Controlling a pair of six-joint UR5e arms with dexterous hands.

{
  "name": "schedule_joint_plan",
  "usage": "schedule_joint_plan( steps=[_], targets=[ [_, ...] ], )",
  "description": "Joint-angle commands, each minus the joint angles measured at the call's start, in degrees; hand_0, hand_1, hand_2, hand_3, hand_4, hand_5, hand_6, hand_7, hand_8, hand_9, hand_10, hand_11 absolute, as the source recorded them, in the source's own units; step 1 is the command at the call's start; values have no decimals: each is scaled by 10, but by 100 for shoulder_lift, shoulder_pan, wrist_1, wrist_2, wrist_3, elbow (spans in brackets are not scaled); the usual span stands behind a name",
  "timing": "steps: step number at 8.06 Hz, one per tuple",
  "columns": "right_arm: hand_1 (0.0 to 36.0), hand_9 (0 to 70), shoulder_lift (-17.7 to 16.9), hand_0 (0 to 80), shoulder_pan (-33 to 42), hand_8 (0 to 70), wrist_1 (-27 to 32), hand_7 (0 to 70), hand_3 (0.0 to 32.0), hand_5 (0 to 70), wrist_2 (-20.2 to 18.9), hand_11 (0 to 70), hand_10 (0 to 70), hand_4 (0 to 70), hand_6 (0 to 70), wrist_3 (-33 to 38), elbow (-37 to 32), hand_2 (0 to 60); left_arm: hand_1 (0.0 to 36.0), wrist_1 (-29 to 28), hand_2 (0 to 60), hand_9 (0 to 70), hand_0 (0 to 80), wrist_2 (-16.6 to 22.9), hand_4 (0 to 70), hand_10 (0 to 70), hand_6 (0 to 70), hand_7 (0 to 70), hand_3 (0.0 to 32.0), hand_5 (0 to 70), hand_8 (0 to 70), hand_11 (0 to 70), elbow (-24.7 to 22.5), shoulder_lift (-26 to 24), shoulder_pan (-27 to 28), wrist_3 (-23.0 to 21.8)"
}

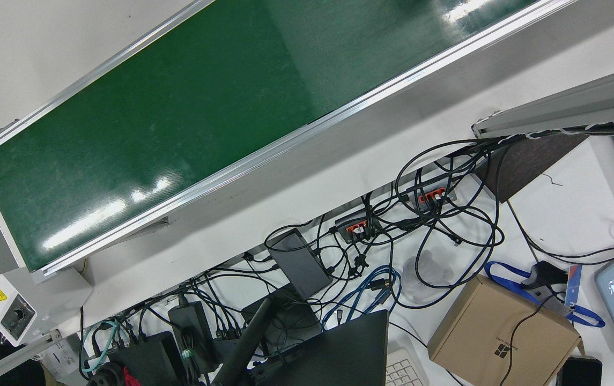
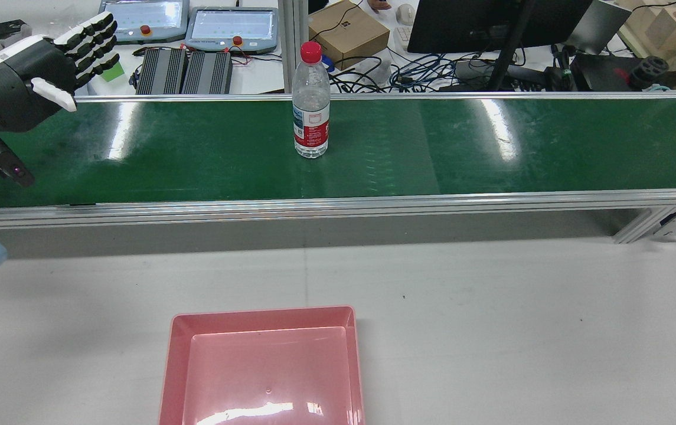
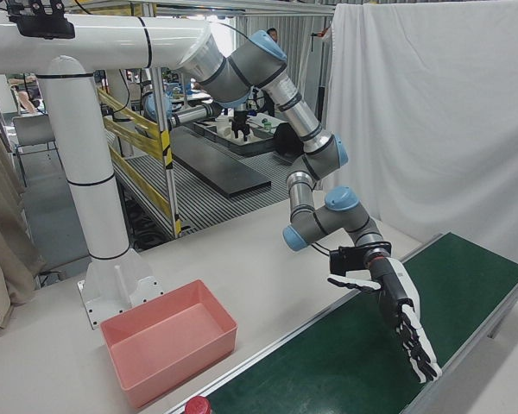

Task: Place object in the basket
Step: 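Move the left hand forward toward the approaching water bottle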

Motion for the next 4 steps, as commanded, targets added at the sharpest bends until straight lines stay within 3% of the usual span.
schedule_joint_plan(
  steps=[1, 4],
  targets=[
    [0, 0, 0, 0, 0, 0, 0, 0, 0, 0, 5, 0, 0, 0, 0, 0, 1, 0, 40, 46, 0, 0, 558, -392, 0, 18, 0, 0, 0, 47, 0, 46, -81, -31, 406, -17],
    [0, 0, 0, 0, 0, 0, 0, 0, 0, 0, 5, 0, 0, 0, 0, 0, 1, 0, 43, 72, 0, 0, 597, -419, 0, 26, 0, 0, 14, 41, 0, 59, -90, -67, 459, 19]
  ],
)
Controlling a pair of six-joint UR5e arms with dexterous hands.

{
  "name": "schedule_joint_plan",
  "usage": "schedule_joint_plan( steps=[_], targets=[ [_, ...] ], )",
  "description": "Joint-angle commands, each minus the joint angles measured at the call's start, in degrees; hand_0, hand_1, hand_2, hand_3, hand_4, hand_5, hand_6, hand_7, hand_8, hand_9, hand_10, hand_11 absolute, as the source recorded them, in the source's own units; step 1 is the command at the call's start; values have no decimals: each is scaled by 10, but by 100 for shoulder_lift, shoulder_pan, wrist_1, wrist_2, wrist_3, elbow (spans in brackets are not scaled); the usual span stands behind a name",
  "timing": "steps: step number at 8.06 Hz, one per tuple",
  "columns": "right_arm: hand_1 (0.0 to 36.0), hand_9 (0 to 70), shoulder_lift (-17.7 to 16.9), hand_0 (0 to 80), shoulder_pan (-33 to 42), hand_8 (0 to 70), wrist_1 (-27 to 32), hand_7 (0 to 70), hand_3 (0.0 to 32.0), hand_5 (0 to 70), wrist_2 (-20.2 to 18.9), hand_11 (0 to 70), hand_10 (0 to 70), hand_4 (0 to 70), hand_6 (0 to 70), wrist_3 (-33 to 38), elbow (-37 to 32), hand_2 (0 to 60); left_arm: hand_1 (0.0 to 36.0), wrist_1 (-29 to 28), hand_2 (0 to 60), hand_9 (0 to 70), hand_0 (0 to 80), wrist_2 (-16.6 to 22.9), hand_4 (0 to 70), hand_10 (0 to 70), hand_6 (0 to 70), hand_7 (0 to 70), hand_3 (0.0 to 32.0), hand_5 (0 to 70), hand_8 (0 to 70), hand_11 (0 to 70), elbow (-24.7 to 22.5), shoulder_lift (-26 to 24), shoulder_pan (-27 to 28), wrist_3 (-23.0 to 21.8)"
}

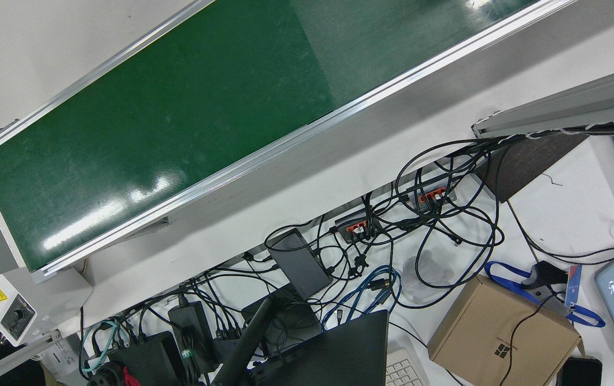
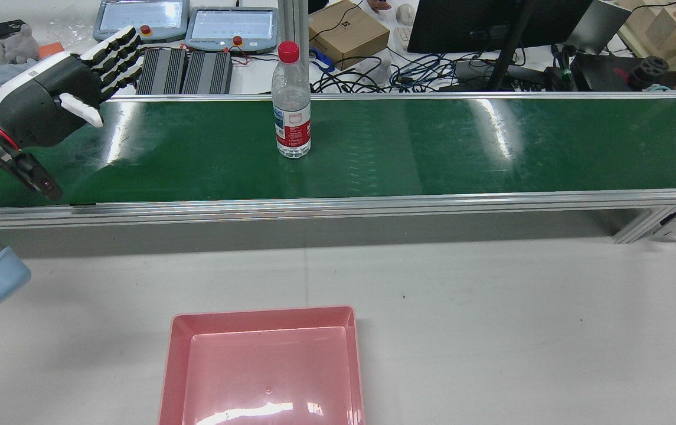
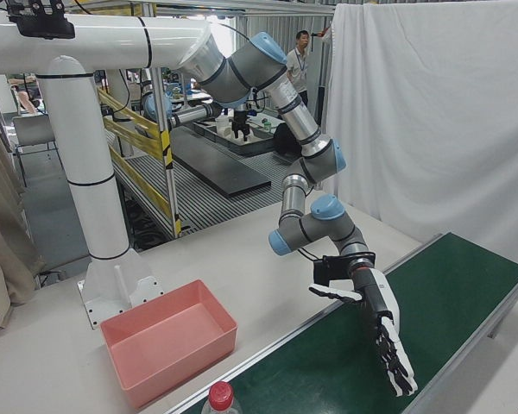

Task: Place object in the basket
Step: 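Move the left hand forward toward the approaching water bottle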

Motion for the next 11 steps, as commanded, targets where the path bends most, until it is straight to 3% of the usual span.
schedule_joint_plan(
  steps=[1, 2, 5, 8, 11],
  targets=[
    [0, 0, 0, 0, 0, 0, 1, 0, 0, 0, -5, 0, 0, 0, 0, 0, 0, 0, 67, 0, 0, 0, 628, -25, 0, 28, 0, 0, 12, 47, 0, 65, -5, -52, 43, 55],
    [0, 0, 0, 0, 0, 0, 1, 0, 0, 0, 4, 0, 0, 0, 0, 0, 0, 0, 99, 18, 0, 0, 690, -34, 0, 30, 0, 0, 6, 55, 0, 70, -5, -122, 86, 203],
    [0, 0, 0, 0, 0, 0, 1, 0, 0, 0, -5, 0, 0, 0, 0, 0, 0, 0, 77, 27, 0, 0, 627, -376, 0, 33, 0, 0, 8, 50, 0, 71, 22, -167, 385, 213],
    [0, 0, 0, 0, 0, 0, 1, 0, 0, 0, 4, 0, 0, 0, 0, 0, 0, 0, 52, 9, 0, 0, 593, -386, 0, 19, 0, 0, 6, 41, 0, 49, 39, -211, 333, 344],
    [0, 0, 0, 0, 0, 0, 1, 0, 0, 0, 4, 0, 0, 0, 0, 0, 0, 0, 51, 35, 0, 0, 593, -377, 0, 20, 0, 0, 6, 44, 0, 50, 48, -202, 333, 599]
  ],
)
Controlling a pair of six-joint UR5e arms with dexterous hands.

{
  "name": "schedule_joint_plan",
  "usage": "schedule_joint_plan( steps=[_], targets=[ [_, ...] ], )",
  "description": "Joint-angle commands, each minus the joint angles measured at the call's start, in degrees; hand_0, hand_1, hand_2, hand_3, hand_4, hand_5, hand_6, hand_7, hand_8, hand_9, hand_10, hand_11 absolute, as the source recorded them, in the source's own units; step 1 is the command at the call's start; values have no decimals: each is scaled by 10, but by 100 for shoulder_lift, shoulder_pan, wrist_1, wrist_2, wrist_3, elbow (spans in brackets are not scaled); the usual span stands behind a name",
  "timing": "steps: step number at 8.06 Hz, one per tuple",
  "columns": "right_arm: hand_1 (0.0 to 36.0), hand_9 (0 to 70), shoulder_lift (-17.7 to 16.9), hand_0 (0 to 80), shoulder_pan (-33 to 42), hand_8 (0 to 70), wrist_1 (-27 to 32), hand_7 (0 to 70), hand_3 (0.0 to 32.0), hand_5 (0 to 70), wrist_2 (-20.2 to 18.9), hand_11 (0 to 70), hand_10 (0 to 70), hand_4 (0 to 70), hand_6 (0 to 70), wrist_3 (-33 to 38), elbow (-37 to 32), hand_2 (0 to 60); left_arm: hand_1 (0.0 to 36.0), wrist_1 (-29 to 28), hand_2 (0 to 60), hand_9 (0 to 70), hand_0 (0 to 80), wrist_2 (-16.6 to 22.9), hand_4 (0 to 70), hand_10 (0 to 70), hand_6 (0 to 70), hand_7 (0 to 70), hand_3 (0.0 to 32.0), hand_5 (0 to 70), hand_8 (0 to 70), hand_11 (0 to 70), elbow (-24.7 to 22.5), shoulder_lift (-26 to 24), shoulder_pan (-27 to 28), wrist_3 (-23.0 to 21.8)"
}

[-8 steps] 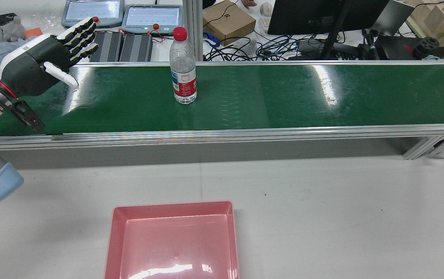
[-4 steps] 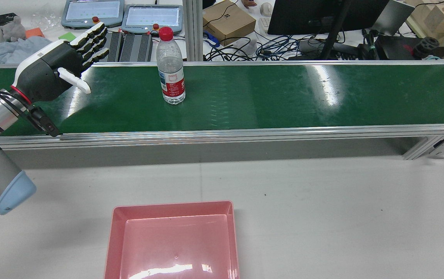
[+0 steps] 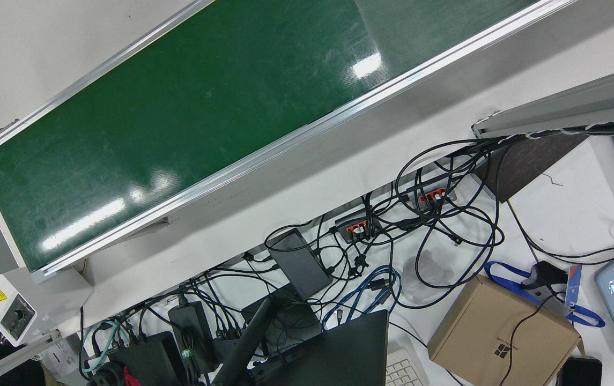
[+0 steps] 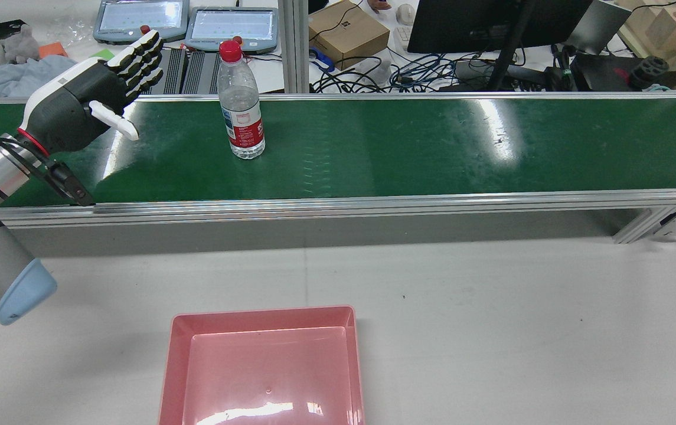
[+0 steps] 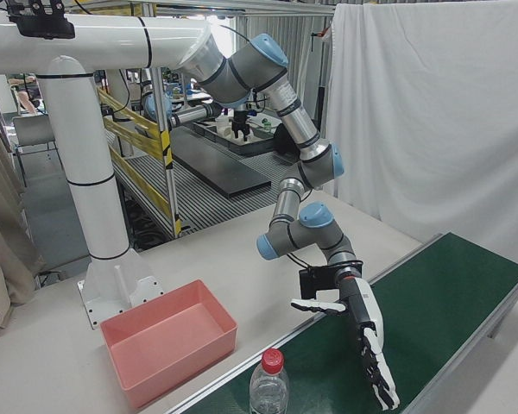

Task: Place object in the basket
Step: 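Move the left hand forward toward the approaching water bottle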

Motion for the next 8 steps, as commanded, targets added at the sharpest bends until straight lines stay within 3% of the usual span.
schedule_joint_plan(
  steps=[1, 8],
  targets=[
    [0, 0, 0, 0, 0, 0, 0, 0, 0, 0, 7, 0, 0, 0, 0, 0, 0, 0, 50, 25, 0, 0, 591, 5, 0, 20, 0, 0, 2, 46, 0, 51, -15, 12, 21, 167],
    [0, 0, 0, 0, 0, 0, 0, 0, 0, 0, -2, 0, 0, 0, 0, 0, 0, 0, 71, -1, 0, 0, 599, 58, 0, 25, 1, 0, 0, 62, 0, 58, 11, -303, 82, -53]
  ],
)
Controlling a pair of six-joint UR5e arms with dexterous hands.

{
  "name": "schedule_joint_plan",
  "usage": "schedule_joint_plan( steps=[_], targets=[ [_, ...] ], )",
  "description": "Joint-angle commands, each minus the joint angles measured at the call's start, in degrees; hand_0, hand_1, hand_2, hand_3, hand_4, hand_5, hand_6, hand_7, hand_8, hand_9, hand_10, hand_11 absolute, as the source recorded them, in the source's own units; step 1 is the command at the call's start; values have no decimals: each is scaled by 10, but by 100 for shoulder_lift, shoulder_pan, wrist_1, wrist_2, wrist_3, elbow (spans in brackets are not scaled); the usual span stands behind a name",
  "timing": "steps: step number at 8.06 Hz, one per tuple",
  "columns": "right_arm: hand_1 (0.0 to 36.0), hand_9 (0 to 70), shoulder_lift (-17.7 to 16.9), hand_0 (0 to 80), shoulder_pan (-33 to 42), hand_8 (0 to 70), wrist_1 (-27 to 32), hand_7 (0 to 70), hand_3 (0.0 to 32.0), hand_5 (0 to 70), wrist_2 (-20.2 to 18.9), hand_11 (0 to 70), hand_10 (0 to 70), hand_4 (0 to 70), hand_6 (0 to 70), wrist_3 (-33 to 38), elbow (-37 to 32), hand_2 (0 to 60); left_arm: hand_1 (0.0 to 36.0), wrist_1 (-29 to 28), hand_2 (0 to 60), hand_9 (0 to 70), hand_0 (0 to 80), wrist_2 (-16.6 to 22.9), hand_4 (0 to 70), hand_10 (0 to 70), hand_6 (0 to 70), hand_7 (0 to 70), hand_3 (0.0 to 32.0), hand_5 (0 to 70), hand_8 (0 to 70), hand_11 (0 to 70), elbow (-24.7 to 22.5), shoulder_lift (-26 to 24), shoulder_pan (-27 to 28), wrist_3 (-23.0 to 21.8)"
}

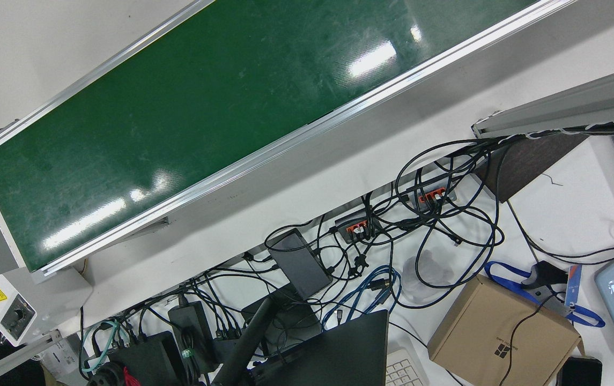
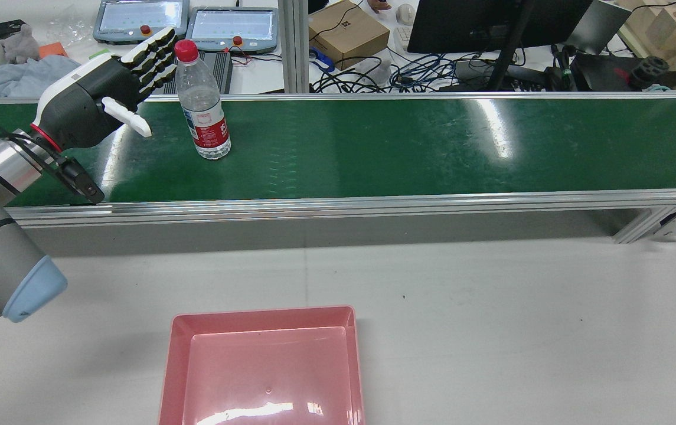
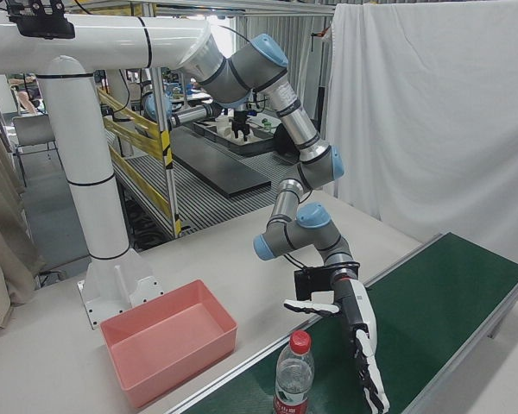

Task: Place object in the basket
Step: 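Close the left hand fingers around the red-capped water bottle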

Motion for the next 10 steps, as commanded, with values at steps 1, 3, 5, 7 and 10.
schedule_joint_plan(
  steps=[1, 3, 5, 7, 10],
  targets=[
    [0, 0, 0, 0, 0, 0, 0, 0, 0, 0, -1, 0, 0, 0, 0, 0, 0, 0, 71, 45, 0, 0, 596, -9, 0, 26, 1, 0, 0, 63, 0, 59, 45, -144, 183, 4],
    [0, 0, 0, 0, 0, 0, 0, 0, 0, 0, -1, 0, 0, 0, 0, 0, 0, 0, 70, 54, 0, 0, 594, -44, 0, 26, 1, 0, 0, 66, 0, 59, 159, -152, 194, 48],
    [0, 0, 0, 0, 0, 0, 0, 0, 0, 0, -1, 0, 0, 0, 0, 0, 9, 0, 68, 54, 0, 0, 594, -35, 0, 25, 0, 0, 0, 63, 0, 57, 194, -231, 185, 39],
    [0, 0, 0, 0, 0, 0, 0, 0, 0, 0, -1, 0, 0, 0, 0, 0, 9, 0, 115, 272, 0, 58, 616, -27, 0, 72, 5, 0, 0, 163, 31, 129, 194, -319, 185, 39],
    [0, 0, 0, 0, 0, 0, 0, 0, 0, 0, 8, 0, 0, 0, 0, 0, 9, 0, 233, 800, 373, 700, 679, -70, 575, 700, 613, 700, 0, 700, 700, 700, 142, -433, 36, 57]
  ],
)
